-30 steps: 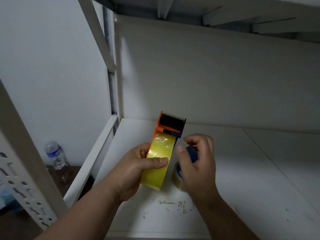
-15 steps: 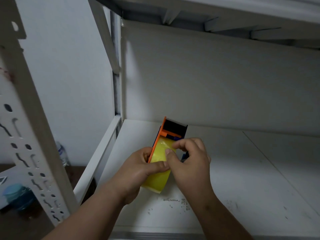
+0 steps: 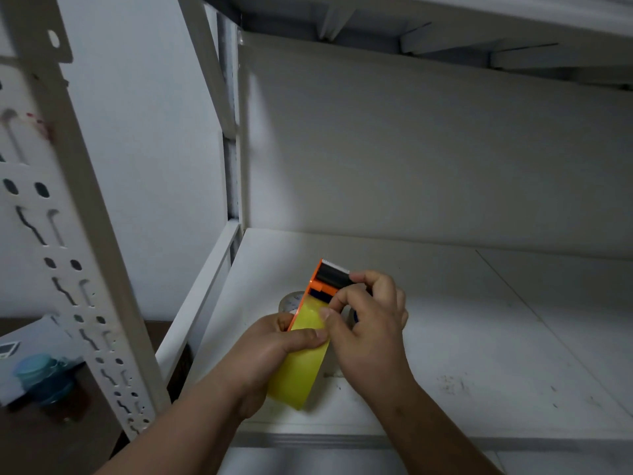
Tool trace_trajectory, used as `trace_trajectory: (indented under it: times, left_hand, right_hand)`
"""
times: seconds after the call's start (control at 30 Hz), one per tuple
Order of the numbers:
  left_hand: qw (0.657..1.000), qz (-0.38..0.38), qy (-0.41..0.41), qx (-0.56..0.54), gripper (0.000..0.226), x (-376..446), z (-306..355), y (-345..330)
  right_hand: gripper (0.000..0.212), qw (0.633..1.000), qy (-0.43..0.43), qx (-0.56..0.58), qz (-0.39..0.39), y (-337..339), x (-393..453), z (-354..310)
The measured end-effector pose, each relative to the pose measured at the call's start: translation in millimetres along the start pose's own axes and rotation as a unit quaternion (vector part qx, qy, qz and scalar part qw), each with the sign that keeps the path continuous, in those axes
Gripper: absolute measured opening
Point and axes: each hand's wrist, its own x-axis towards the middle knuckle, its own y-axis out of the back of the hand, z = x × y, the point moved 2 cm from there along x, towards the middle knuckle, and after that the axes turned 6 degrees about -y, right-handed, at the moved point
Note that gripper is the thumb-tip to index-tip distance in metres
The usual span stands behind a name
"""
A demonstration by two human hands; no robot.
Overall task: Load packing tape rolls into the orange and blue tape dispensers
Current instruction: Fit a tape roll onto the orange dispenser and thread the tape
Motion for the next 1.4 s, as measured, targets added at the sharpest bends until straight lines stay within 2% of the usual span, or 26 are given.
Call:
trace_trajectory:
  times: [0.27,0.4,0.63,0.77,0.97,1.03,1.13,1.27,1.4]
  left_hand:
    - [1.000,0.015,0.025,0.005,0.040,-7,-10,7]
    - [0.999,0.036,0.018,0.025,0.063,-6,-13,8]
    - [0.995,0.072,0.017,0.072,0.087,1,-14,15]
    - [0.995,0.042,-0.005,0.090,0.074,2,-12,17]
    - [0.996,-0.011,-0.038,0.086,0.032,0,-13,20]
    - [0.996,-0.021,-0.040,0.081,0.025,1,-13,21]
    - [0.996,-0.008,-0.035,0.078,0.024,3,-15,22]
    - [0.996,0.019,-0.045,0.077,0.034,4,-17,21]
    - [0.986,0.099,-0.095,0.095,0.036,6,-22,18]
  right_hand:
    - [0.012,0.997,0.014,-0.021,-0.069,-17,-2,10]
    - [0.012,0.998,0.033,-0.030,-0.054,-20,-3,9]
    - [0.011,0.995,0.070,-0.054,-0.036,-22,-3,9]
    - [0.010,0.994,0.086,-0.060,-0.024,-23,-2,7]
    - [0.010,0.991,0.103,-0.080,-0.013,-25,2,2]
    - [0.010,0.989,0.116,-0.090,-0.021,-25,5,-1]
    - [0.006,0.985,0.136,-0.100,-0.035,-23,8,-7]
    - [0.005,0.975,0.196,-0.102,-0.018,-21,12,-15]
    - [0.007,0.977,0.185,-0.103,-0.027,-21,17,-14]
